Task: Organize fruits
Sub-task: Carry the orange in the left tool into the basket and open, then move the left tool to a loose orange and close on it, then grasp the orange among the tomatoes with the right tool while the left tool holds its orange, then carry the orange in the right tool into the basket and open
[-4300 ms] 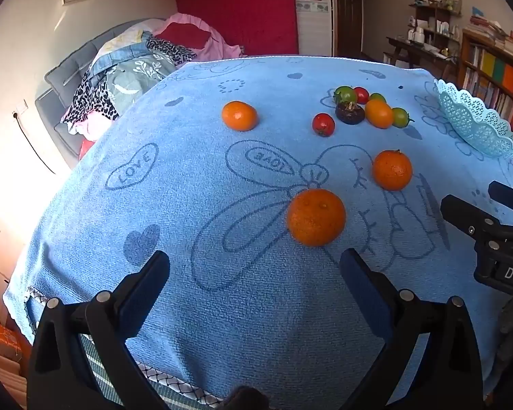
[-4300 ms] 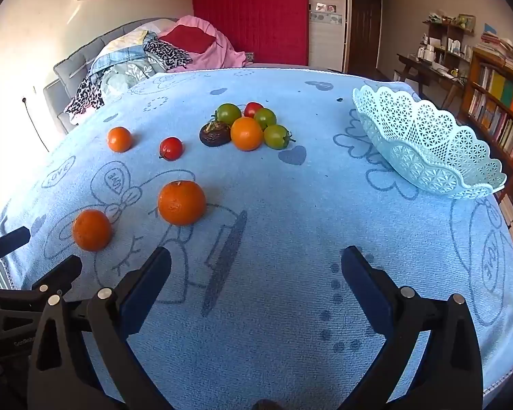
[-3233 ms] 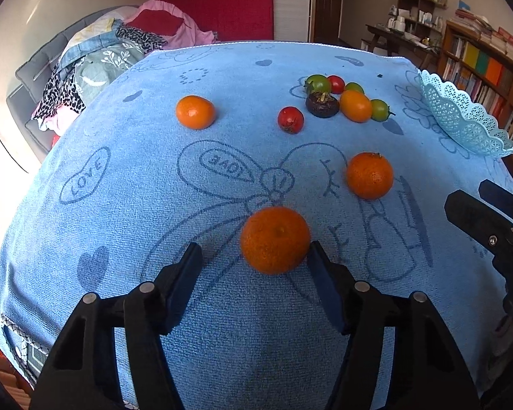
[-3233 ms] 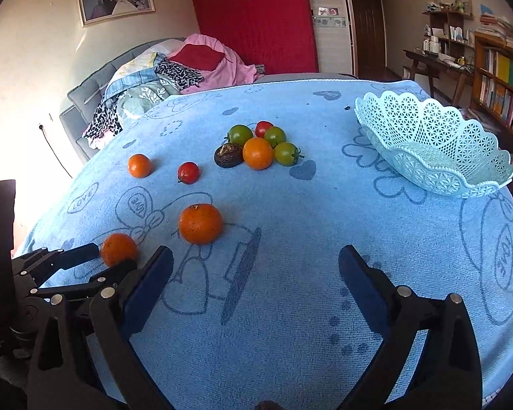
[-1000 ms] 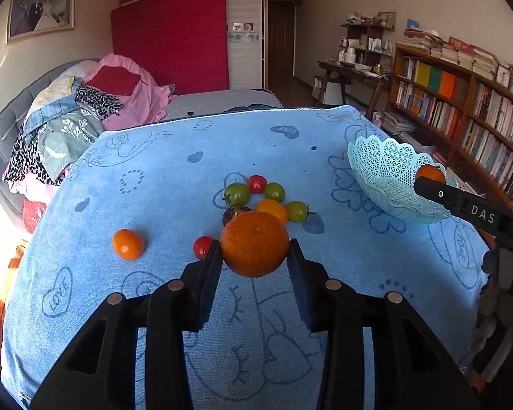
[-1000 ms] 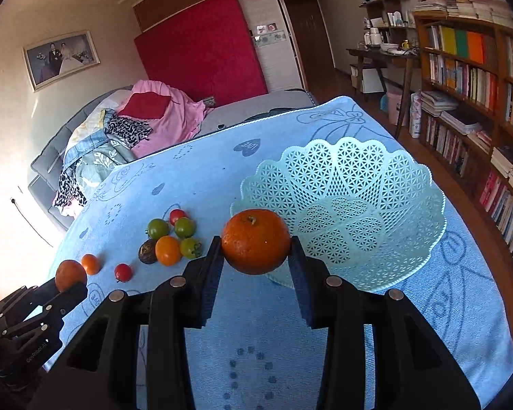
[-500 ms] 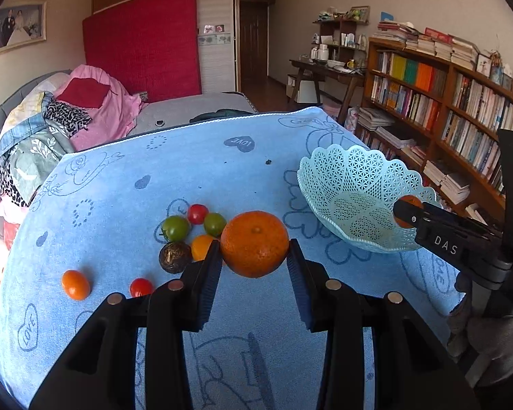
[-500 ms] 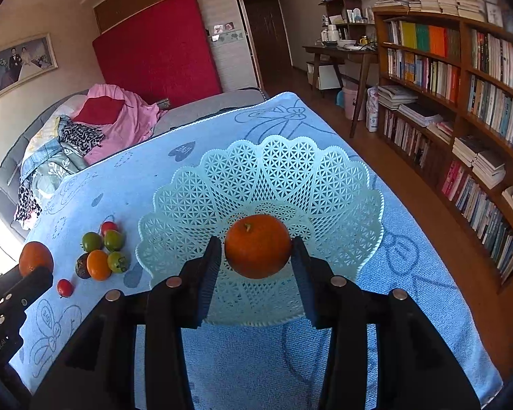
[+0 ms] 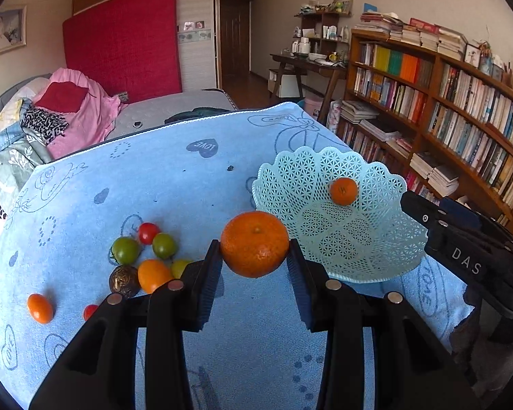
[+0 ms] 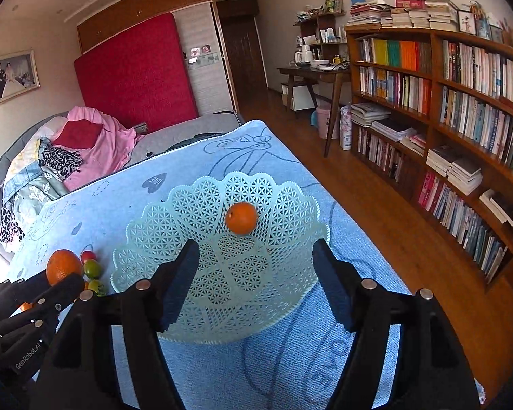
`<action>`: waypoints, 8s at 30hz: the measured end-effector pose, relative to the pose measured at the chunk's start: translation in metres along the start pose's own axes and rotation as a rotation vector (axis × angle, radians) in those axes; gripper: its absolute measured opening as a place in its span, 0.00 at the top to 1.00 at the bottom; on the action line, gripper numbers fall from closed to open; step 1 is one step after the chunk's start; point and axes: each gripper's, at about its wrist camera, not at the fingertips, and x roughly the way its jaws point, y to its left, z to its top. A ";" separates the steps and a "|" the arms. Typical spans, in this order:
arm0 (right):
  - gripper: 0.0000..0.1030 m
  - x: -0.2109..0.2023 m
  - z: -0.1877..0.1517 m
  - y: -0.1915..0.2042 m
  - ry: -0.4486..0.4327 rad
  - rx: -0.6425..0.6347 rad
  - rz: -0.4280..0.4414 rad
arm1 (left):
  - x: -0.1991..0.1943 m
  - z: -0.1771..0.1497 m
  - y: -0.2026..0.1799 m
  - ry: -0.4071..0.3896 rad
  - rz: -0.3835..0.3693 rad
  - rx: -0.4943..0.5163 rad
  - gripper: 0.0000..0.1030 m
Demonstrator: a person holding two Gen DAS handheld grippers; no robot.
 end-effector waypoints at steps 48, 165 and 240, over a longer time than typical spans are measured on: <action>0.14 -0.052 0.012 0.009 -0.135 0.032 0.135 | 0.018 0.016 0.008 -0.029 0.124 -0.010 0.09; 0.61 0.097 -0.070 0.227 0.338 -0.309 0.396 | -0.028 -0.104 0.241 0.006 0.194 -0.450 0.60; 0.38 -0.008 0.000 0.005 0.023 0.165 0.194 | -0.038 -0.014 0.052 -0.071 0.051 -0.078 0.60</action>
